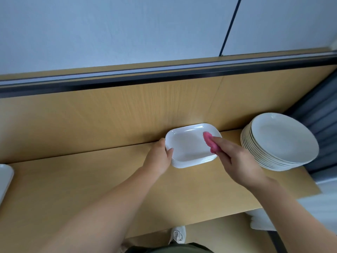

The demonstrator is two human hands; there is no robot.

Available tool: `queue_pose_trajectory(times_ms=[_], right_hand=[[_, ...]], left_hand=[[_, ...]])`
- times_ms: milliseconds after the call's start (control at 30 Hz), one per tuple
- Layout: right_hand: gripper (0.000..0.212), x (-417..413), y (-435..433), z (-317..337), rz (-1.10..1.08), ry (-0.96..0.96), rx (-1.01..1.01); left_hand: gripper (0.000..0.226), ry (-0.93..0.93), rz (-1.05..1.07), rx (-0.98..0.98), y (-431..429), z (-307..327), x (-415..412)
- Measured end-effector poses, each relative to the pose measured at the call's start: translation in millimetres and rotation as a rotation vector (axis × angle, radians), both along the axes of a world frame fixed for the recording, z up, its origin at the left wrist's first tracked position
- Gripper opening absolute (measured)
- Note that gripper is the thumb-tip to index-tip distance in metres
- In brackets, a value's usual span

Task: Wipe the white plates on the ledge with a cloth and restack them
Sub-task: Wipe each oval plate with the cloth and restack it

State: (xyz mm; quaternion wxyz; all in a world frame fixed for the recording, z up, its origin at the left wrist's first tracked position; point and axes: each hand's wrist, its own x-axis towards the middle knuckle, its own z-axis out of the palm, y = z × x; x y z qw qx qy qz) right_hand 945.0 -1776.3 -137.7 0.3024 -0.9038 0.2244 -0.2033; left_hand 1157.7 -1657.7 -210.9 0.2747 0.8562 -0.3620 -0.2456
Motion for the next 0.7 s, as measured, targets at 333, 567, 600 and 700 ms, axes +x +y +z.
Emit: queue_pose_trajectory(times_ms=[333, 567, 600, 700], right_hand=[[0.040, -2.8, -23.3, -1.3, 0.009, -0.001, -0.006], [0.041, 9.5, -26.1, 8.3, 0.043, -0.033, -0.038], [0.041, 12.5, -25.7, 10.6, 0.053, -0.040, -0.035], [0.041, 24.1, -22.0, 16.5, 0.085, -0.056, -0.024]], left_hand=[[0.019, 0.030, 0.143, 0.032, -22.4, -1.4, 5.0], [0.013, 0.191, 0.243, -0.082, -6.0, 11.8, 19.4], [0.013, 0.204, 0.255, -0.100, -1.8, 13.9, 21.0], [0.018, 0.218, 0.280, -0.133, 15.3, 16.9, 27.3]])
